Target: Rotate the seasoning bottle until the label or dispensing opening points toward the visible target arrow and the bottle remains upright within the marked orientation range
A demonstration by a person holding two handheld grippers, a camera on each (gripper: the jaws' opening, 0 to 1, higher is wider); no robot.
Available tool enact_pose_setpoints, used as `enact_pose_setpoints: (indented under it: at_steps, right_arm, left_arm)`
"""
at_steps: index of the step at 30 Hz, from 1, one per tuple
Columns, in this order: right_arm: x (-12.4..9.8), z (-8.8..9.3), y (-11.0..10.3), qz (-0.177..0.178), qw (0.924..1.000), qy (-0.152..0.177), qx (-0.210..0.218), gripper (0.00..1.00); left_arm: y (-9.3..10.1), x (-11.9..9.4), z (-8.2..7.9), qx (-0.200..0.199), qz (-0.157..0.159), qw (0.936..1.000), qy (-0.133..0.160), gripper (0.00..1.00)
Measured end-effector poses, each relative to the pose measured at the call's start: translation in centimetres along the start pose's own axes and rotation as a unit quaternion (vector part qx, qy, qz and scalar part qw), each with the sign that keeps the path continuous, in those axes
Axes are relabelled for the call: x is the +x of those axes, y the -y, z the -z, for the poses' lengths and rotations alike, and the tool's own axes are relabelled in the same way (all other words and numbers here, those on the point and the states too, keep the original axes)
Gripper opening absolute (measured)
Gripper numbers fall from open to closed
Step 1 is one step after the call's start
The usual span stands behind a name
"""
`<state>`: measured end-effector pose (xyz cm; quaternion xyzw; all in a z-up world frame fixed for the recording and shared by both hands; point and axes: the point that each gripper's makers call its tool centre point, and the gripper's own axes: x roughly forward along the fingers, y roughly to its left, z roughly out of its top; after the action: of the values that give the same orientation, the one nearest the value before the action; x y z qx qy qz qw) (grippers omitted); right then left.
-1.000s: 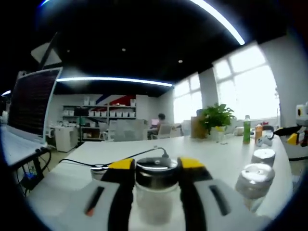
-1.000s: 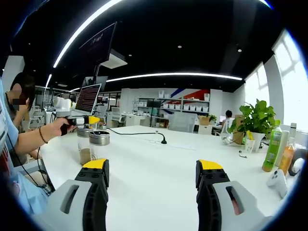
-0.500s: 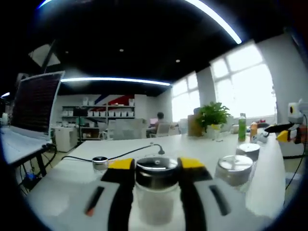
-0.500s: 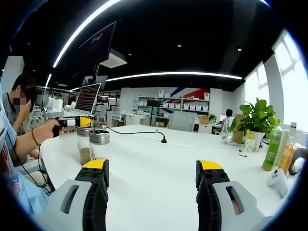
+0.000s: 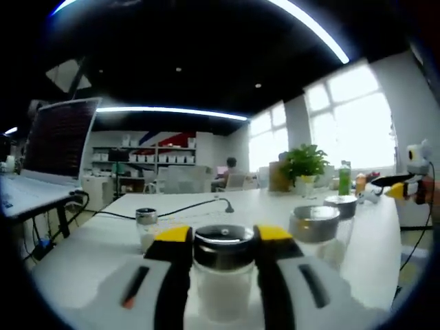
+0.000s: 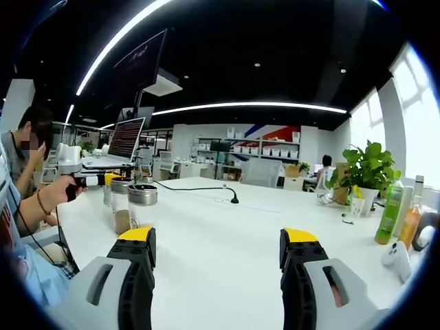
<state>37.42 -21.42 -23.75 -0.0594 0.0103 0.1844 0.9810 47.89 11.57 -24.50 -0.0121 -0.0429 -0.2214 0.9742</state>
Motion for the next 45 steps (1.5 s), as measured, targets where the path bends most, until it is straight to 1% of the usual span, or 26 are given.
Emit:
enact_pose_setpoints:
  at_steps: [14, 18, 21, 25, 28, 34, 37, 40, 41, 42, 43, 45]
  right_arm:
    - [0.1, 0.3, -0.4, -0.003, 1.0000, -0.006, -0.002, 0.75]
    - [0.1, 0.5, -0.5, -0.006, 0.9999, -0.008, -0.001, 0.75]
    - [0.0, 0.5, -0.5, -0.005, 0.9999, -0.009, -0.002, 0.75]
    - [-0.1, 0.5, -0.4, -0.004, 0.9999, -0.010, -0.005, 0.75]
    - [-0.2, 0.6, -0.3, -0.002, 0.9999, -0.012, -0.006, 0.75]
    - [-0.2, 0.8, -0.5, -0.006, 0.9999, -0.014, -0.006, 0.75]
    - [-0.1, 1.0, -0.6, -0.009, 0.9998, -0.016, -0.006, 0.75]
    - [0.0, 1.1, -0.8, -0.012, 0.9998, -0.017, -0.003, 0.75]
    - [0.0, 1.2, -0.9, -0.013, 0.9997, -0.018, -0.003, 0.75]
    - [0.1, 1.2, -1.1, -0.015, 0.9997, -0.019, -0.005, 0.75]
    - [0.0, 1.3, -1.2, -0.017, 0.9996, -0.021, -0.006, 0.75]
    - [0.0, 1.2, -1.4, -0.018, 0.9996, -0.021, -0.008, 0.75]
  left_arm:
    - [1.4, -1.0, 1.8, -0.017, 0.004, 0.9997, -0.018, 0.37]
    - [1.5, -1.4, 2.3, -0.023, -0.001, 0.9996, -0.017, 0.37]
    - [1.6, -1.5, 2.3, -0.020, -0.001, 0.9997, -0.015, 0.37]
    - [1.8, -1.6, 2.6, -0.043, 0.003, 0.9990, -0.014, 0.37]
    - [2.2, -1.7, 2.9, -0.037, 0.003, 0.9992, -0.017, 0.37]
    - [2.4, -1.8, 2.9, -0.041, 0.007, 0.9991, -0.011, 0.37]
    - [2.7, -2.0, 3.0, -0.034, 0.010, 0.9993, -0.010, 0.37]
    - [2.6, -2.0, 2.9, -0.038, 0.010, 0.9992, -0.007, 0.37]
    - [2.7, -2.0, 3.0, -0.035, 0.013, 0.9993, -0.007, 0.37]
    - [2.7, -1.9, 3.3, -0.016, 0.011, 0.9997, -0.012, 0.37]
    - [2.5, -1.8, 3.1, -0.012, 0.002, 0.9999, -0.004, 0.37]
    - [2.6, -1.9, 3.1, -0.021, 0.005, 0.9998, -0.005, 0.37]
